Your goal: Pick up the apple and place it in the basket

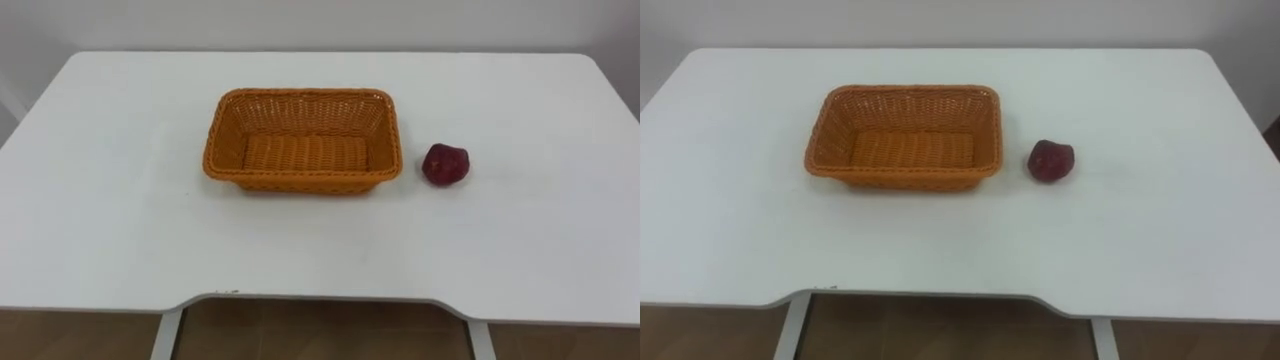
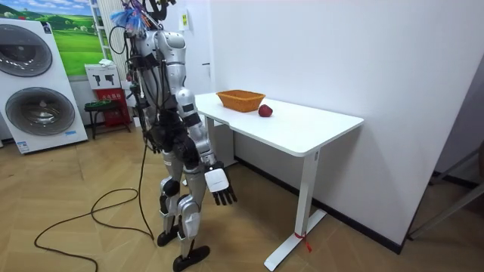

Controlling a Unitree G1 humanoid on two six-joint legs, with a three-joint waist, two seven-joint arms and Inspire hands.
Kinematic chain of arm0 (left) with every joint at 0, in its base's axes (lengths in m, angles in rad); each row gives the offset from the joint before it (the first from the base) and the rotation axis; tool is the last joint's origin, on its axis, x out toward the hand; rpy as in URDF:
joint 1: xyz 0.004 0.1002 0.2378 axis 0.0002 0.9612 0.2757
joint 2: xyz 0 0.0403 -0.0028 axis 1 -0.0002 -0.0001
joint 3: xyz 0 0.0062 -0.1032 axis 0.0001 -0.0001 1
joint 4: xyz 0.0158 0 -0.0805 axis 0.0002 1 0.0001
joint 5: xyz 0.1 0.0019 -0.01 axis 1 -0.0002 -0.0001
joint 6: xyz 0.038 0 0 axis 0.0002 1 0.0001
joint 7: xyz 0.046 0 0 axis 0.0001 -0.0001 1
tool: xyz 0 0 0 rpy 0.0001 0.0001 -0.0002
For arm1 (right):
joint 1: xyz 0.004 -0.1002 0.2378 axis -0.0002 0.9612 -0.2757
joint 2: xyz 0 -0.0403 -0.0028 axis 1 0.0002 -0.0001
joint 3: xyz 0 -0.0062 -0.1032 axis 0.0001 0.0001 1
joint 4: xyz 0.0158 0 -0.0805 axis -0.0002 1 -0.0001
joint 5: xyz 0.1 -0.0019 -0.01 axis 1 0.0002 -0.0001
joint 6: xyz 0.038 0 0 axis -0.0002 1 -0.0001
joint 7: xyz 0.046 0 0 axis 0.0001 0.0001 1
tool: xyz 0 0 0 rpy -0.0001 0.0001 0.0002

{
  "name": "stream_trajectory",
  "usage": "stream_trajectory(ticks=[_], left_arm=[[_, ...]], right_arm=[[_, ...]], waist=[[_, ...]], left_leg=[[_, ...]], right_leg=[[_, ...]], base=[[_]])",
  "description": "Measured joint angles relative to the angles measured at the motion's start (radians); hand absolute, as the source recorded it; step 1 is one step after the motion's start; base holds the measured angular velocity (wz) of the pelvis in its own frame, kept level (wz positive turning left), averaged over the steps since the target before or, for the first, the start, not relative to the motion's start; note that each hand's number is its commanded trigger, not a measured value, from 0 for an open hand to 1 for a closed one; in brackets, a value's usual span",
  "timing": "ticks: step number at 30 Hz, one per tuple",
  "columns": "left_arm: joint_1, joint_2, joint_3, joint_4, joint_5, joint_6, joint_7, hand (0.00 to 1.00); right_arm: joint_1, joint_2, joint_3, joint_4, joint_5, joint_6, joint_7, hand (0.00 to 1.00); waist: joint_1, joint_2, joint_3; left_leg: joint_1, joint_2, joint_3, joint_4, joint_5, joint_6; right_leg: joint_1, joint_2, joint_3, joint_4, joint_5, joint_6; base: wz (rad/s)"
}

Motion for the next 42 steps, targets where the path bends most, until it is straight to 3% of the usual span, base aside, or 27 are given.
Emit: stream_trajectory(ticks=[2, 4, 8, 9, 12, 14, 16, 21, 23, 25, 28, 34, 42], left_arm=[[0.004, 0.003, 0.045, 0.0, -0.001, -0.009, 0.003, 0.0], [0.004, 0.009, 0.072, 0.0, -0.001, -0.019, 0.014, 0.0], [0.012, 0.02, 0.088, -0.01, -0.001, -0.033, 0.02, 0.0], [0.011, 0.024, 0.089, -0.013, -0.001, -0.037, 0.022, 0.0], [0.012, 0.027, 0.087, -0.015, 0.008, -0.042, 0.022, 0.0], [0.012, 0.028, 0.078, -0.015, 0.007, -0.042, 0.022, 0.0], [0.015, 0.028, 0.053, -0.013, 0.008, -0.042, 0.024, 0.0], [0.026, 0.032, -0.02, -0.012, 0.009, -0.043, 0.026, 0.0], [0.018, 0.032, -0.022, -0.013, 0.009, -0.048, 0.026, 0.0], [0.019, 0.034, -0.049, -0.014, 0.007, -0.061, 0.029, 0.0], [0.025, 0.035, -0.091, -0.013, 0.008, -0.065, 0.027, 0.0], [0.022, 0.036, -0.135, -0.016, -0.001, -0.082, 0.02, 0.0], [0.02, 0.059, -0.132, -0.039, 0.02, -0.08, -0.032, 0.0]], right_arm=[[0.005, -0.003, -0.097, -0.071, 0.082, -0.01, -0.062, 0.0], [-0.005, -0.012, -0.188, -0.153, 0.164, -0.048, -0.154, 0.0], [-0.009, -0.018, -0.295, -0.367, 0.212, -0.062, -0.341, 0.0], [-0.011, -0.028, -0.307, -0.427, 0.229, -0.087, -0.398, 0.0], [-0.017, -0.039, -0.307, -0.593, 0.213, -0.134, -0.526, 0.0], [-0.024, -0.039, -0.302, -0.68, 0.164, -0.144, -0.601, 0.0], [-0.038, -0.039, -0.274, -0.796, 0.041, -0.156, -0.697, 0.0], [-0.033, -0.04, -0.153, -1.042, -0.225, -0.183, -0.804, 0.0], [-0.031, -0.041, -0.12, -1.108, -0.298, -0.202, -0.808, 0.0], [-0.031, -0.044, -0.069, -1.15, -0.368, -0.209, -0.804, 0.0], [-0.031, -0.045, 0.01, -1.172, -0.449, -0.22, -0.765, 0.0], [-0.031, -0.045, 0.138, -1.164, -0.447, -0.228, -0.621, 0.0], [-0.029, -0.067, 0.194, -1.112, -0.449, -0.216, -0.443, 0.0]], waist=[[-0.019, 0.002, 0.0005], [-0.046, 0.006, -0.0007], [-0.056, 0.01, -0.0025], [-0.056, 0.009, -0.0037], [-0.055, 0.001, -0.0048], [-0.051, -0.004, -0.0048], [-0.044, -0.007, -0.0042], [-0.031, -0.008, -0.0042], [-0.019, -0.004, -0.0101], [0.005, -0.007, -0.0081], [0.013, -0.008, -0.0079], [0.011, 0.005, -0.0028], [0.012, 0.002, -0.0043]], left_leg=[[-0.001, 0.0, 0.008, 0.001, 0.0, 0.0], [-0.006, 0.0, 0.01, 0.001, 0.0, 0.0], [-0.013, -0.001, 0.016, -0.003, 0.002, 0.0], [-0.012, -0.001, 0.019, 0.001, 0.002, 0.0], [-0.018, -0.001, 0.023, 0.005, 0.002, 0.001], [-0.021, -0.001, 0.021, 0.006, 0.002, 0.001], [-0.031, -0.001, 0.028, 0.007, 0.002, 0.001], [-0.05, 0.0, 0.029, 0.012, 0.002, 0.001], [-0.054, 0.0, 0.03, 0.014, 0.002, 0.001], [-0.053, 0.001, 0.03, 0.014, 0.002, 0.001], [-0.052, 0.001, 0.029, 0.014, 0.002, 0.001], [-0.046, 0.001, 0.02, 0.013, 0.002, 0.001], [-0.051, 0.001, 0.014, 0.012, 0.002, 0.001]], right_leg=[[-0.002, 0.0, 0.001, 0.001, 0.0, 0.0], [-0.008, 0.0, 0.003, 0.002, 0.0, 0.0], [-0.026, -0.001, 0.012, 0.02, -0.004, 0.001], [-0.027, 0.0, 0.015, 0.02, -0.004, 0.001], [-0.034, 0.0, 0.025, 0.023, -0.004, 0.001], [-0.039, 0.0, 0.024, 0.028, -0.005, 0.002], [-0.056, 0.0, 0.029, 0.035, -0.005, 0.002], [-0.074, 0.0, 0.03, 0.037, -0.005, 0.002], [-0.084, 0.0, 0.029, 0.038, -0.005, 0.002], [-0.084, 0.0, 0.027, 0.043, -0.005, 0.002], [-0.083, 0.0, 0.026, 0.04, -0.005, 0.002], [-0.07, -0.001, 0.021, 0.033, -0.004, 0.002], [-0.07, -0.002, 0.011, 0.034, -0.004, 0.002]], base=[[-0.06], [-0.02], [-0.06], [-0.07], [-0.04], [0.0], [-0.06], [-0.01], [0.0], [0.0], [0.0], [0.02], [0.02]])
